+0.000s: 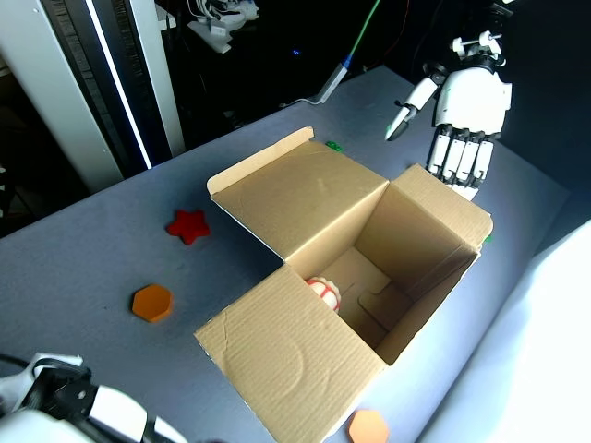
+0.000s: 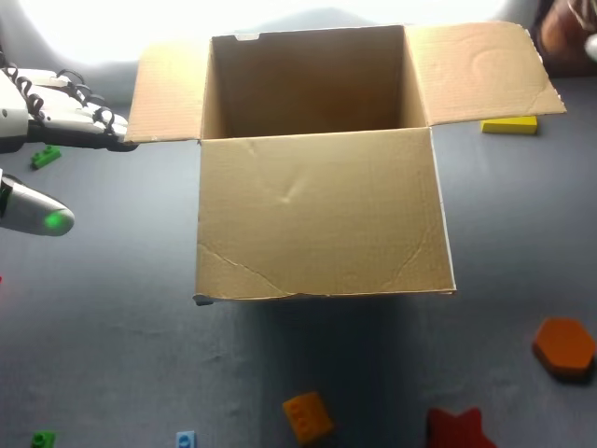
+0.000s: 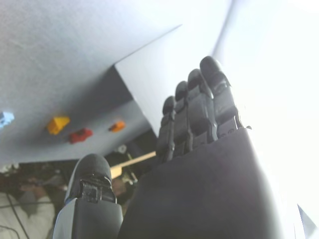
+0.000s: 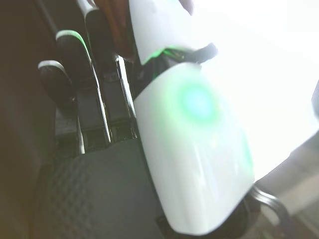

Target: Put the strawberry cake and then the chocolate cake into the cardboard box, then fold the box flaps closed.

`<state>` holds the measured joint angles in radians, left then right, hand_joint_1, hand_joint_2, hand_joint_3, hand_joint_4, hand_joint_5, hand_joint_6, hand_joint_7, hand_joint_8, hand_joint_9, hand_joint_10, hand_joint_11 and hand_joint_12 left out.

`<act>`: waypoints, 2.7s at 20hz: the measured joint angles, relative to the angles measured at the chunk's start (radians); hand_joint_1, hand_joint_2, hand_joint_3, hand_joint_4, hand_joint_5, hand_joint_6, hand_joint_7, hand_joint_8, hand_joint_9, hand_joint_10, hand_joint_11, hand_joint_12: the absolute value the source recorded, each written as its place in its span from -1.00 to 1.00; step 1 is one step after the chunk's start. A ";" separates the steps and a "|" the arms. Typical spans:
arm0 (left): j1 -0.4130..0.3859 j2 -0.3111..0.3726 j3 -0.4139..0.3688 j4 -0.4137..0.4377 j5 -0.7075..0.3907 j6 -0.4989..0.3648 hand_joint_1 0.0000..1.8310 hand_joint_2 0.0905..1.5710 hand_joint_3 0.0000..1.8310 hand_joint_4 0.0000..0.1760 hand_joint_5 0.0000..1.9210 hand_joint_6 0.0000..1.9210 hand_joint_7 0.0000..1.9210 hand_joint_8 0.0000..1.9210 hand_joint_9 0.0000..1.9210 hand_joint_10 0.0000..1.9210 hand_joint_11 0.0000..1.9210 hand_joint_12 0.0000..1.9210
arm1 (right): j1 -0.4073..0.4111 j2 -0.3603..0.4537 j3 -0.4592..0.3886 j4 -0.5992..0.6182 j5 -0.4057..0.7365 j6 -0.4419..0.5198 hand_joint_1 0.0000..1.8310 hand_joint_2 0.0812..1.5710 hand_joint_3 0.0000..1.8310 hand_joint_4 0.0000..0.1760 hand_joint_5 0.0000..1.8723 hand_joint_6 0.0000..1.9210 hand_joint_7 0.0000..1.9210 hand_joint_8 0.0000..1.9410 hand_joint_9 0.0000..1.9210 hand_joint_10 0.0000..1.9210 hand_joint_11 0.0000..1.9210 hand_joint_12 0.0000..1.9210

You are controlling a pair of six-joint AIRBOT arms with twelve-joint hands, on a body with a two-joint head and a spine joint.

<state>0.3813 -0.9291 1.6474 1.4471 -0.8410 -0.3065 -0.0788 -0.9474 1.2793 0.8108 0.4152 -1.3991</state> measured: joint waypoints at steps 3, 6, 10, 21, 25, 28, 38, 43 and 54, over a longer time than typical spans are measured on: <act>0.004 -0.015 0.000 -0.010 0.006 0.005 -1.00 0.49 -1.00 -0.91 -0.89 -1.00 -0.84 -1.00 -0.81 -1.00 -1.00 -0.23 | 0.042 0.025 -0.046 -0.162 0.015 0.120 0.46 0.42 -0.99 -1.00 0.03 -0.09 0.00 0.22 -0.25 0.54 -0.72 1.00; 0.004 -0.021 -0.006 -0.032 0.014 0.006 -1.00 0.52 -0.99 -0.79 -0.87 -0.99 -0.85 -0.99 -0.82 -0.99 -1.00 -0.26 | 0.066 0.049 -0.111 -0.342 0.068 0.220 0.32 0.44 -1.00 -1.00 -0.03 0.05 -0.05 0.29 -0.35 0.47 -0.73 1.00; 0.004 -0.023 -0.014 -0.027 0.013 0.006 -1.00 0.54 -0.99 -0.93 -0.86 -0.99 -0.84 -1.00 -0.82 -0.99 -1.00 -0.35 | 0.095 0.039 -0.146 -0.453 0.116 0.298 0.32 0.45 -1.00 -1.00 -0.03 0.04 -0.06 0.32 -0.37 0.50 -0.74 1.00; 0.032 -0.023 0.011 -0.029 -0.007 0.007 -1.00 0.54 -1.00 -0.91 -0.87 -1.00 -0.84 -1.00 -0.82 -0.99 -1.00 -0.26 | 0.066 -0.097 -0.148 -0.513 0.149 0.307 0.30 0.49 -1.00 -1.00 -0.11 0.17 -0.12 0.41 -0.41 0.59 -0.76 1.00; 0.043 -0.023 0.022 -0.023 0.003 0.007 -1.00 0.53 -1.00 -0.95 -0.86 -1.00 -0.82 -1.00 -0.80 -0.99 -1.00 -0.27 | 0.035 -0.154 -0.138 -0.514 0.162 0.280 0.33 0.44 -1.00 -1.00 -0.02 0.02 -0.04 0.29 -0.33 0.52 -0.74 1.00; 0.043 -0.023 0.022 -0.027 0.000 0.007 -1.00 0.53 -1.00 -0.96 -0.87 -1.00 -0.82 -1.00 -0.80 -0.99 -1.00 -0.27 | -0.002 -0.179 -0.138 -0.516 0.171 0.259 0.33 0.44 -1.00 -1.00 -0.04 0.05 -0.03 0.29 -0.32 0.53 -0.72 1.00; 0.042 -0.023 0.019 -0.030 0.003 0.007 -1.00 0.53 -1.00 -0.93 -0.86 -1.00 -0.82 -1.00 -0.81 -1.00 -1.00 -0.28 | -0.027 -0.182 -0.126 -0.512 0.178 0.246 0.32 0.46 -1.00 -1.00 -0.07 0.09 -0.06 0.31 -0.36 0.43 -0.76 1.00; 0.040 -0.023 0.019 -0.031 0.004 0.007 -1.00 0.54 -1.00 -0.98 -0.86 -0.99 -0.82 -0.99 -0.80 -0.99 -1.00 -0.25 | -0.027 -0.179 -0.121 -0.511 0.178 0.246 0.29 0.51 -1.00 -1.00 -0.14 0.17 -0.13 0.42 -0.42 0.47 -0.77 1.00; 0.031 -0.023 0.020 -0.031 0.016 0.007 -1.00 0.51 -1.00 -0.82 -0.87 -1.00 -0.84 -1.00 -0.82 -1.00 -1.00 -0.23 | -0.038 -0.179 -0.121 -0.513 0.179 0.246 -0.37 0.25 -1.00 -1.00 -0.96 -1.00 -0.89 -1.00 -0.88 -0.87 -1.00 -0.02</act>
<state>0.4122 -0.9516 1.6672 1.4158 -0.8253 -0.2996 -0.1165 -1.1259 1.1580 0.2977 0.5941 -1.1534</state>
